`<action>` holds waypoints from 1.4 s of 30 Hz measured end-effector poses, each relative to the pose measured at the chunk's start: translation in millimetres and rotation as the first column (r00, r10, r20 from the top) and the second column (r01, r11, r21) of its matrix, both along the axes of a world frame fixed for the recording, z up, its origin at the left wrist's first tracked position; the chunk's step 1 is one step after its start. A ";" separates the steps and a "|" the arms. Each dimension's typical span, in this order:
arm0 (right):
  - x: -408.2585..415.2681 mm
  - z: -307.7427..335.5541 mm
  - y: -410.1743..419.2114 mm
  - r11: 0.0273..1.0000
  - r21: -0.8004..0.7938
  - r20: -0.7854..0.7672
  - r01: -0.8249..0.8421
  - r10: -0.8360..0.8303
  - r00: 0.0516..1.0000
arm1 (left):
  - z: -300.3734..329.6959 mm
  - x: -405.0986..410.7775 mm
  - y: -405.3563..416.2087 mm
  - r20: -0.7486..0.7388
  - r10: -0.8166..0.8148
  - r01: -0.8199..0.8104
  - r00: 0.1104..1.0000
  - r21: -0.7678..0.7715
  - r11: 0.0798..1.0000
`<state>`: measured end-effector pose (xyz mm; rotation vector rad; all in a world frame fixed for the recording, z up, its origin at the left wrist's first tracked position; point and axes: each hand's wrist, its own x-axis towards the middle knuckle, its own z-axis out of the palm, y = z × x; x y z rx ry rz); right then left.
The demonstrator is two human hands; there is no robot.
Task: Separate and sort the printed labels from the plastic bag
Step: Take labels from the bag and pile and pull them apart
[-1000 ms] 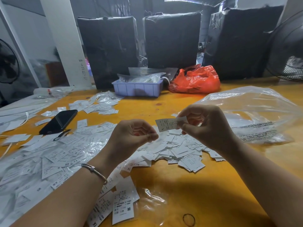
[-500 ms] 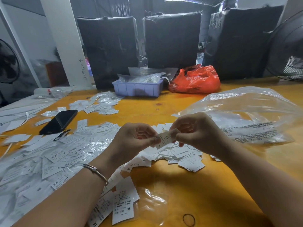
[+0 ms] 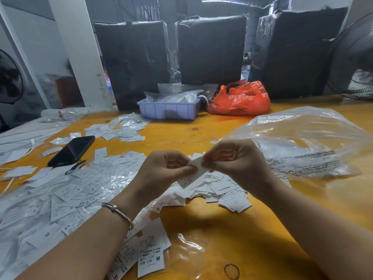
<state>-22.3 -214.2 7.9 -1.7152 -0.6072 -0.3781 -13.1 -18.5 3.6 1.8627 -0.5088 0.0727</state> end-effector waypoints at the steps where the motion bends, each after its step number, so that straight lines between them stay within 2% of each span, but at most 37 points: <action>1: 0.0 -0.8 1.7 1.000 -0.004 0.000 0.001 -0.001 1.000 | 0.0 -0.2 -0.2 -0.001 -0.003 0.003 1.000 -0.002 1.000; 6: 1.7 1.9 -1.4 0.991 -0.067 0.052 0.114 -0.111 0.993 | 0.9 -0.6 0.3 0.000 0.017 -0.017 1.000 -0.014 1.000; 14: -2.4 1.3 4.4 0.968 -0.235 0.031 0.085 -0.080 0.996 | 1.2 -2.0 -1.9 0.018 0.010 -0.010 1.000 -0.018 1.000; 17: 2.3 3.0 -6.3 0.946 -0.286 0.023 0.152 -0.152 0.988 | 0.3 0.9 0.6 0.034 0.044 -0.044 0.998 0.006 0.999; 19: 9.2 1.8 -18.3 0.868 -0.412 0.055 0.277 -0.280 0.958 | 0.3 4.3 5.7 0.065 0.082 -0.085 0.994 0.036 0.996; 22: 18.9 -3.7 -34.5 0.665 -0.577 0.156 0.474 -0.480 0.863 | 0.6 10.2 15.1 0.141 0.154 -0.170 0.978 0.107 0.980; 26: 29.9 -4.5 -56.2 0.430 -0.600 0.236 0.675 -0.711 0.663 | -2.1 16.7 24.4 0.294 0.303 -0.388 0.907 0.299 0.872; 28: 33.6 -4.5 -67.8 0.285 -0.698 0.222 0.656 -0.785 0.578 | -3.4 19.6 28.0 0.317 0.383 -0.490 0.868 0.415 0.766; 30: 34.5 -5.5 -75.8 0.208 -0.765 0.193 0.609 -0.829 0.525 | -4.4 22.7 32.1 0.354 0.444 -0.568 0.823 0.515 0.641; 32: 35.3 -8.0 -80.3 0.186 -0.801 0.168 0.570 -0.843 0.511 | -4.6 24.6 35.9 0.390 0.489 -0.622 0.780 0.565 0.542; 35: 38.4 -10.6 -82.6 0.152 -0.842 0.147 0.518 -0.858 0.492 | -5.1 26.7 39.0 0.402 0.525 -0.648 0.750 0.604 0.463; 42: 44.1 -11.2 -85.5 0.167 -0.809 0.136 0.564 -0.879 0.456 | -10.6 26.9 36.9 0.352 0.514 -0.586 0.782 0.696 0.415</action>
